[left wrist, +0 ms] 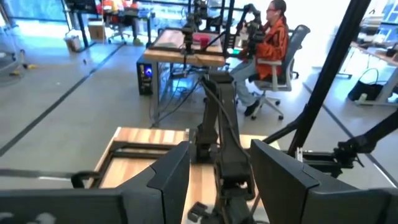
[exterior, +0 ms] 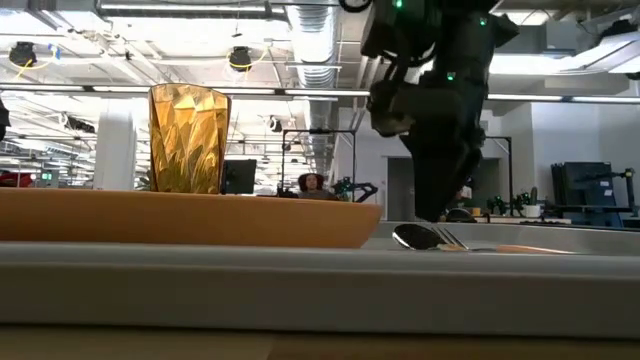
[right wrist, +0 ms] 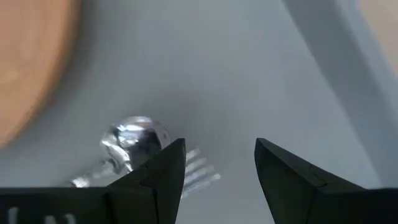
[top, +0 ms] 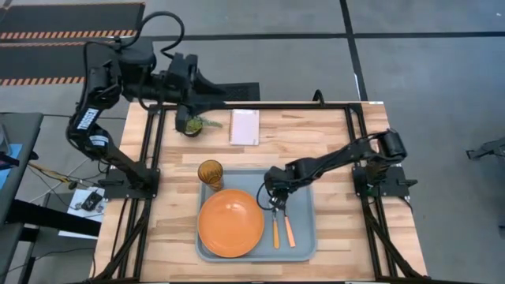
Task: Pick and place plate/cup/fork/spoon on tray
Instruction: Put the orange fork on the gray tray to the right of the orange spoon
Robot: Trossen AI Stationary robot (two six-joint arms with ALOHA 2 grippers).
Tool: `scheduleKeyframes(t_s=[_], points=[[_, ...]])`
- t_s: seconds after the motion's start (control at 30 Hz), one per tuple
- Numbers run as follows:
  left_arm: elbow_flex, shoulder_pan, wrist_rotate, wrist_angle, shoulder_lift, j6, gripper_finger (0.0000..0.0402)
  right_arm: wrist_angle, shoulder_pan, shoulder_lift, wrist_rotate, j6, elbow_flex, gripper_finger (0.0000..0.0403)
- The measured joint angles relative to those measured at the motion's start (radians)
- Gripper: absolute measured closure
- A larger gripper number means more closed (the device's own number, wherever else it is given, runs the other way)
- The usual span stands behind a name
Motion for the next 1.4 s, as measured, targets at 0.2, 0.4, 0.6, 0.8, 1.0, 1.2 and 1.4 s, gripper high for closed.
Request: scheduleKeyframes(t_s=[0.2,0.4,0.6,0.8,1.0,1.2,1.4], points=[[-0.021,0.0,-0.001,-0.004,0.012,0.0,0.0245,0.002,-0.006,-0.005,0.046,0.003,0.002,0.0188],[-0.056,0.0,-0.014,0.008,0.013,0.009,0.0245,0.022,-0.005,-0.004,0.058,0.003,0.002,0.0188],[-0.057,0.0,-0.025,0.012,0.012,0.024,0.0245,-0.007,-0.007,-0.004,0.113,0.031,-0.002,0.0188],[-0.058,0.0,-0.027,0.013,0.012,0.024,0.0245,0.01,0.023,-0.003,0.131,0.056,-0.006,0.0188],[-0.058,0.0,-0.027,0.013,0.012,0.024,0.0245,0.005,0.043,-0.003,0.136,0.077,-0.006,0.0188],[-0.058,0.0,-0.03,0.018,0.012,0.024,0.0245,0.005,0.045,-0.003,0.147,0.085,-0.007,0.0188],[-0.058,0.0,-0.031,0.031,0.012,0.024,0.0245,0.006,0.043,-0.003,0.181,0.104,-0.018,0.0188]])
